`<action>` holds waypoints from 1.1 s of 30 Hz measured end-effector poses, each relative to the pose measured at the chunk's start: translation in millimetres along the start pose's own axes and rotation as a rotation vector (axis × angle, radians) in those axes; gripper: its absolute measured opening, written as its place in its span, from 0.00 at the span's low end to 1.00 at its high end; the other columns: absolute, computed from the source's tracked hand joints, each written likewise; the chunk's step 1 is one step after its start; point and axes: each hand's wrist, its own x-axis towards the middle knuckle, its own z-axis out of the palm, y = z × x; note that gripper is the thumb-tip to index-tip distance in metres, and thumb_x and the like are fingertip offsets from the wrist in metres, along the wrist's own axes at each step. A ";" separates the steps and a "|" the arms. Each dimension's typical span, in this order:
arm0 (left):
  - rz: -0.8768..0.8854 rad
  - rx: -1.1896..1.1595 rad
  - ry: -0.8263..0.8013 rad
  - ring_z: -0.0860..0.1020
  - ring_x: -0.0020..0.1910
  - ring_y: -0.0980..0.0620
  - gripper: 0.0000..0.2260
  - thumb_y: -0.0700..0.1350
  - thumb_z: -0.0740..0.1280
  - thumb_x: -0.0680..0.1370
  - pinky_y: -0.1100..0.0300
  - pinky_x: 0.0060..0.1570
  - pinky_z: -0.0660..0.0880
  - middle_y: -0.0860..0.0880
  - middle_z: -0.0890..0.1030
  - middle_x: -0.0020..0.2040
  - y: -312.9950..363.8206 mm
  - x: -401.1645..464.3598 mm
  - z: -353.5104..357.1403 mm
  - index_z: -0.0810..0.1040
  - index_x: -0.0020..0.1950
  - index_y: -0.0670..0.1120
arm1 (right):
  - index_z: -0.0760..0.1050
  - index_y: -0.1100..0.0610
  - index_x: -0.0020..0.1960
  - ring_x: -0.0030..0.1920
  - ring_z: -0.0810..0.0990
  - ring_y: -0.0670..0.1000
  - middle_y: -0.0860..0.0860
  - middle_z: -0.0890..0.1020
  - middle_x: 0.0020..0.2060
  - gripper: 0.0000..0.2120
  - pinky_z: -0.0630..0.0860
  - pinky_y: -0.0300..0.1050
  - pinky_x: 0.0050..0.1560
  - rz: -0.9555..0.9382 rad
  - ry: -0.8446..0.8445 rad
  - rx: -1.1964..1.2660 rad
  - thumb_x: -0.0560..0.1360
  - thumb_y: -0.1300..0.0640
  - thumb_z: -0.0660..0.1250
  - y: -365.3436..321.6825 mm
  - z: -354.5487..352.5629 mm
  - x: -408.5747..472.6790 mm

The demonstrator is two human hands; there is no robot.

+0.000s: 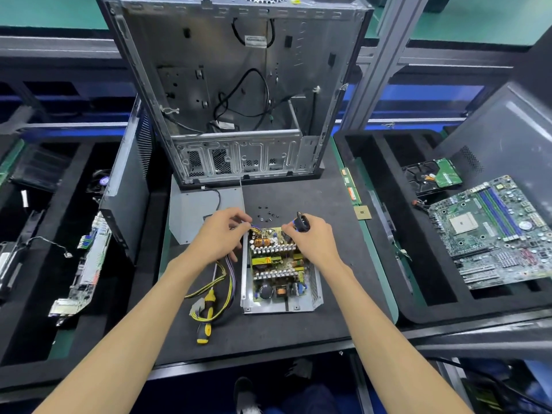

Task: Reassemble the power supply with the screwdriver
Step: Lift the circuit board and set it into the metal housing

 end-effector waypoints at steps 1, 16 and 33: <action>0.003 -0.023 0.031 0.80 0.28 0.55 0.03 0.42 0.66 0.82 0.58 0.21 0.77 0.46 0.81 0.48 -0.4 -0.8 0.9 0.80 0.54 0.47 | 0.78 0.50 0.38 0.35 0.76 0.47 0.47 0.80 0.33 0.09 0.73 0.44 0.37 0.005 0.003 0.004 0.75 0.48 0.73 0.0 0.4 0.2; -0.117 -0.276 0.223 0.84 0.33 0.53 0.03 0.42 0.69 0.81 0.60 0.32 0.81 0.43 0.85 0.42 -13.4 0.1 11.7 0.77 0.50 0.43 | 0.77 0.51 0.37 0.34 0.74 0.46 0.47 0.80 0.34 0.11 0.68 0.42 0.36 0.037 0.045 0.113 0.77 0.52 0.72 0.4 0.1 -3.7; -0.011 0.358 0.153 0.81 0.45 0.44 0.10 0.44 0.63 0.82 0.51 0.46 0.78 0.49 0.84 0.50 1.5 -15.5 -2.5 0.84 0.55 0.49 | 0.81 0.50 0.57 0.50 0.75 0.38 0.39 0.80 0.48 0.19 0.69 0.40 0.49 0.133 -0.024 0.351 0.85 0.42 0.55 3.8 -11.3 -14.0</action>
